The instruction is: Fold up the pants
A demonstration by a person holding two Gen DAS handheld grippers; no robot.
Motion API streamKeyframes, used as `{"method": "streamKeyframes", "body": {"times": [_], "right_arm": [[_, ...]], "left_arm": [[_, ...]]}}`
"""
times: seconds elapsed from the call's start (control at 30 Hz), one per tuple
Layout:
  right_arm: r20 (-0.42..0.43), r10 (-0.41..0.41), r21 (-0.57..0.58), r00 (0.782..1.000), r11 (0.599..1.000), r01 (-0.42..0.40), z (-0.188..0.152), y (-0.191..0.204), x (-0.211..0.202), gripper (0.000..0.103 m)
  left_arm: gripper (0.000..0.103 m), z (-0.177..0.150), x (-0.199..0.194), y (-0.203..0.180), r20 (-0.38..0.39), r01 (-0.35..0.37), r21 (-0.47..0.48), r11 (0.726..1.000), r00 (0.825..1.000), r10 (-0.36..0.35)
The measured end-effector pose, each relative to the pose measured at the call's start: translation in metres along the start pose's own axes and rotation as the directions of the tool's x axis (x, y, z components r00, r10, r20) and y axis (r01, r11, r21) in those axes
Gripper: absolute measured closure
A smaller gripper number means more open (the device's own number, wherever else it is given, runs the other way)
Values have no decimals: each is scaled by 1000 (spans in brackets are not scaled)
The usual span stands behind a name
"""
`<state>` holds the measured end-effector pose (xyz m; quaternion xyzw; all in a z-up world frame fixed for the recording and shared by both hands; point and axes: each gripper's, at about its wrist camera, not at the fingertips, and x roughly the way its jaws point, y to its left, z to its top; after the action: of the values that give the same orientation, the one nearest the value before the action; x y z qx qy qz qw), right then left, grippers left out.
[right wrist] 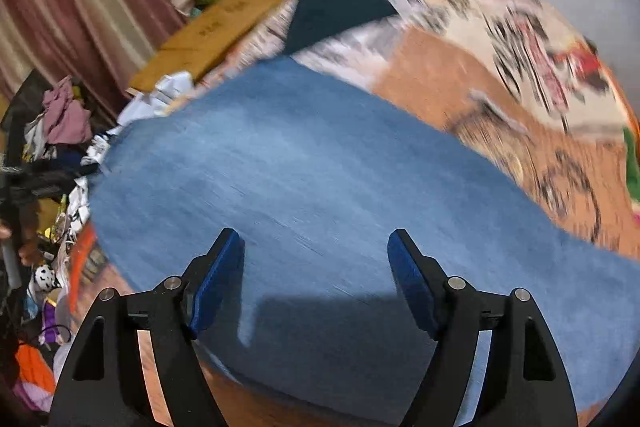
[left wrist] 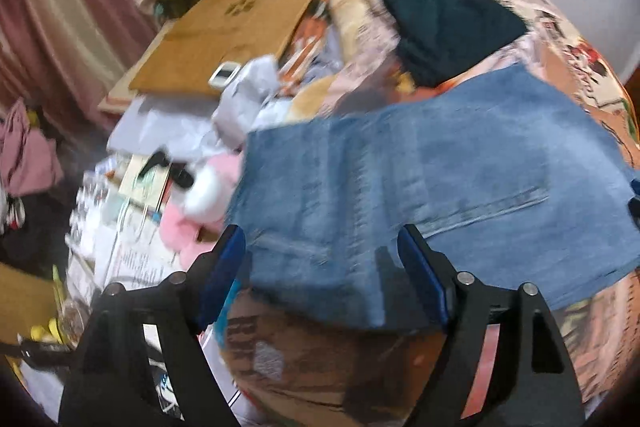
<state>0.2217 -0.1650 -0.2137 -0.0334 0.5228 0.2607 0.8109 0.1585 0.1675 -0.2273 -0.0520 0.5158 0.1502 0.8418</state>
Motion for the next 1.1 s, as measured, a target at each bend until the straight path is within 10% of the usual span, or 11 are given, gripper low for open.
{"method": "streamKeyframes", "body": {"times": [0.27,0.57,0.87,1.1], "right_arm": [[0,58,165,998,985,-57,-45,-63,-27,21],[83,-100,389,991,919,60,-105,-149,-104,21],[137,-233,629,963,772,97,-170,-225,-149,21],[174,-92,768,980,636,-76,-190,-269,-121,22]], "left_arm": [[23,27,-13,-93,45,29,175,984,998,-38],[18,29,-9,-188,6,108,319,942,993,-116],[17,40,8,-221,-38,128,326,937,992,-123],[16,44,14,-232,-60,141,331,933,990,-128]]}}
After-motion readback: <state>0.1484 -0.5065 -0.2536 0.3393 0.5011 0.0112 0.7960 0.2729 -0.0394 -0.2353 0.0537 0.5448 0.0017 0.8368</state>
